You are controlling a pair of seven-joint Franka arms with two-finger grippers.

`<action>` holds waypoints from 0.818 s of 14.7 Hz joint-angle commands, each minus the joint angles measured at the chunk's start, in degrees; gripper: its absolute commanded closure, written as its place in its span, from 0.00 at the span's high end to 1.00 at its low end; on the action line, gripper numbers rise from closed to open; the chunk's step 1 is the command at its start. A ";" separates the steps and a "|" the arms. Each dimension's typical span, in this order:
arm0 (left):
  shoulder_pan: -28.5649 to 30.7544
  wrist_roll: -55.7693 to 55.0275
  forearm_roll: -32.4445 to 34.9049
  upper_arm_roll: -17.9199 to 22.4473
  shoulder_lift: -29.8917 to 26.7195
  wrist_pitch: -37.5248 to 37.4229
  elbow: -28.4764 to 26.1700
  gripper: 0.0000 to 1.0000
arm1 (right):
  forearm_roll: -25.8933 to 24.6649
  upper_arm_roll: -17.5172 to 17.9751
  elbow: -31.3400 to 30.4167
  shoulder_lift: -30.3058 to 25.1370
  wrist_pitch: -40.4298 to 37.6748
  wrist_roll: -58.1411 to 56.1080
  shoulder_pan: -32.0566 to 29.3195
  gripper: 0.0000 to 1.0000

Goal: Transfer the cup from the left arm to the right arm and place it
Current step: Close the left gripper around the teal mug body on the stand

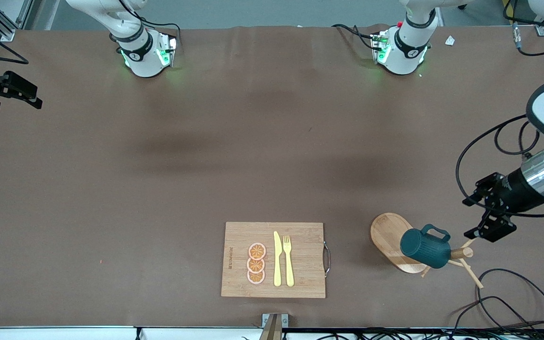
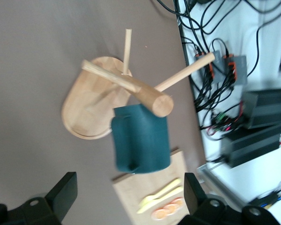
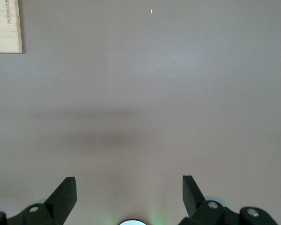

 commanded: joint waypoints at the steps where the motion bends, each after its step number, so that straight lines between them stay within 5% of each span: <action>1: -0.33 -4.34 -1.41 0.04 2.40 2.42 0.84 1.00 | 0.35 0.39 -0.37 -0.42 -0.02 -1.03 -0.89 1.00; 12: -2.26 -8.92 -1.24 -0.84 5.65 9.11 -2.42 1.00 | 0.26 0.39 -0.37 -0.42 -0.02 -1.12 -0.80 1.00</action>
